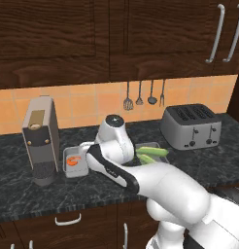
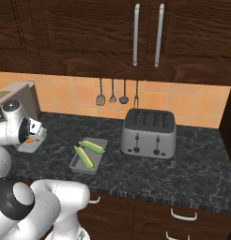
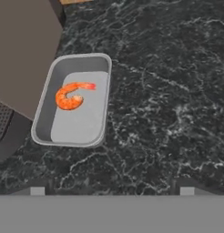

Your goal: Take the meat container that has the shrimp and place it on the second highest rack of the freezer. Then take the vegetable container that has the corns and place it on the highest rack of the freezer.

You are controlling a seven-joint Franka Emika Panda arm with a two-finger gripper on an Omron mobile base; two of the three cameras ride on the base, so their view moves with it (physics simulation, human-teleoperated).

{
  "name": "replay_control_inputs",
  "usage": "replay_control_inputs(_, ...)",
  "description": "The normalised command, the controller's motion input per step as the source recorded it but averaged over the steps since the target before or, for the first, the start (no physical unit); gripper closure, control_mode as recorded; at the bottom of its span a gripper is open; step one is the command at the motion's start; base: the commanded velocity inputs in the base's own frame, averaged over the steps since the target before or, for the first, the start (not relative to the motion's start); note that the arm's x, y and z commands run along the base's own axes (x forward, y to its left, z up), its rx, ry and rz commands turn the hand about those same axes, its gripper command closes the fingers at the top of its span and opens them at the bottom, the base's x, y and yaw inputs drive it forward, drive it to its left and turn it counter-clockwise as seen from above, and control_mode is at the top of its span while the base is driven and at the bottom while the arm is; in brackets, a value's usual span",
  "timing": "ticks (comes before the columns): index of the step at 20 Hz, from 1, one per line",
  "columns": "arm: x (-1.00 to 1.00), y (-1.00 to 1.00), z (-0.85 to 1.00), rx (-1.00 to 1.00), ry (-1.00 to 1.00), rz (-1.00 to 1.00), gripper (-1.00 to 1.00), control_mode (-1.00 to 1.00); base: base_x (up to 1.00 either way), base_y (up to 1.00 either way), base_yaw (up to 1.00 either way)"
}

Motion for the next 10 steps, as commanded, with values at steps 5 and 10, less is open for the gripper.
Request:
replay_control_inputs(5,-0.21,0.17,-0.01,-0.11,-0.21,0.29,-1.00,-1.00,0.00,0.00,0.00)
replay_control_inputs(10,-0.09,0.03,0.00,-0.19,-0.14,0.68,-1.00,-1.00,0.00,0.00,0.00)
